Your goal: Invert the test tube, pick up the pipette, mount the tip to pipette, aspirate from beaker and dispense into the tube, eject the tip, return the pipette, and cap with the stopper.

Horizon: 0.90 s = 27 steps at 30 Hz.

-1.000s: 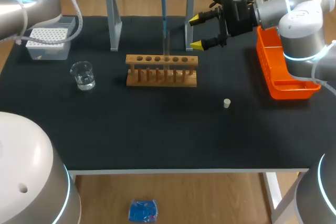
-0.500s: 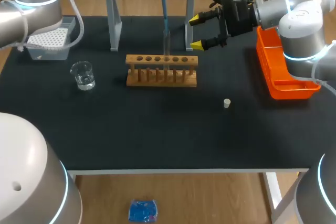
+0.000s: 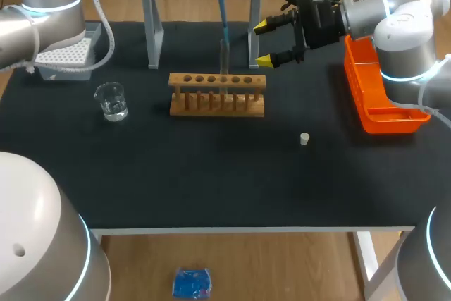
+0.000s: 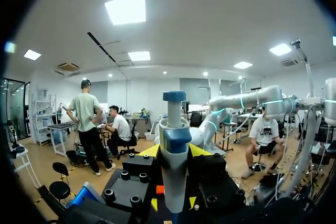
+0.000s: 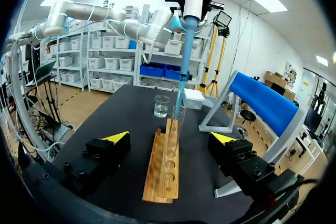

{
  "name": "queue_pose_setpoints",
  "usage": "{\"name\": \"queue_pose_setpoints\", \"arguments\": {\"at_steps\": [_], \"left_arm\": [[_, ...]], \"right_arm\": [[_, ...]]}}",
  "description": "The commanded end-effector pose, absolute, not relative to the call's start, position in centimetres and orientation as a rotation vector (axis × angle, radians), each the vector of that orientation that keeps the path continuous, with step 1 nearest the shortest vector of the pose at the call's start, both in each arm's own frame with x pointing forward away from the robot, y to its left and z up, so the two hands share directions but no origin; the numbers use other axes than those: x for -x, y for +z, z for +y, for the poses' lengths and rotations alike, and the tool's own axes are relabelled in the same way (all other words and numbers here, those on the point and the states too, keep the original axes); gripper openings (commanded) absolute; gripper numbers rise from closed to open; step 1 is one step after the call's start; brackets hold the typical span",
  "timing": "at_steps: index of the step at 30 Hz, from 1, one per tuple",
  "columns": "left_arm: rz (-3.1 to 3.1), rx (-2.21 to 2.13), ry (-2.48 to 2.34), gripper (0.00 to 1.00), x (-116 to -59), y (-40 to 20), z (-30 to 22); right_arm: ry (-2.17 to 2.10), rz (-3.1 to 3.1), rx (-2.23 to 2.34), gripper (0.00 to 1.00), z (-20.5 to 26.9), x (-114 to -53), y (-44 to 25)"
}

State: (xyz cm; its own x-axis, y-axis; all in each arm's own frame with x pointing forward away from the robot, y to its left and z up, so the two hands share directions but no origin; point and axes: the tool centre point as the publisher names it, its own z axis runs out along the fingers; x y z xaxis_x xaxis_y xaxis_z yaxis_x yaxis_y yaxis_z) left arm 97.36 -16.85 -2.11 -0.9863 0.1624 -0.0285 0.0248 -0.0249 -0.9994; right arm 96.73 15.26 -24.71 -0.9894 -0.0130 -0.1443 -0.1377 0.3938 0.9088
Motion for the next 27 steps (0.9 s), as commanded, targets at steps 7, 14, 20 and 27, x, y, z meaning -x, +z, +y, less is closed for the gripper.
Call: {"name": "queue_pose_setpoints", "arguments": {"at_steps": [7,14,20,27], "left_arm": [[-2.154,0.177,2.099,0.0,-97.62,-2.12,-16.94],[-2.209,0.168,2.071,0.0,-97.63,-2.22,-16.97],[-2.245,0.203,2.062,0.0,-97.52,-2.15,-17.08],[-2.247,0.227,2.069,0.0,-97.57,-2.31,-17.22]], "right_arm": [[1.664,2.526,0.139,1.0,15.22,-96.74,-24.74],[1.664,2.526,0.139,1.0,15.22,-96.74,-24.74],[1.664,2.526,0.139,1.0,15.22,-96.74,-24.74],[1.664,2.526,0.139,1.0,15.22,-96.74,-24.74]]}}
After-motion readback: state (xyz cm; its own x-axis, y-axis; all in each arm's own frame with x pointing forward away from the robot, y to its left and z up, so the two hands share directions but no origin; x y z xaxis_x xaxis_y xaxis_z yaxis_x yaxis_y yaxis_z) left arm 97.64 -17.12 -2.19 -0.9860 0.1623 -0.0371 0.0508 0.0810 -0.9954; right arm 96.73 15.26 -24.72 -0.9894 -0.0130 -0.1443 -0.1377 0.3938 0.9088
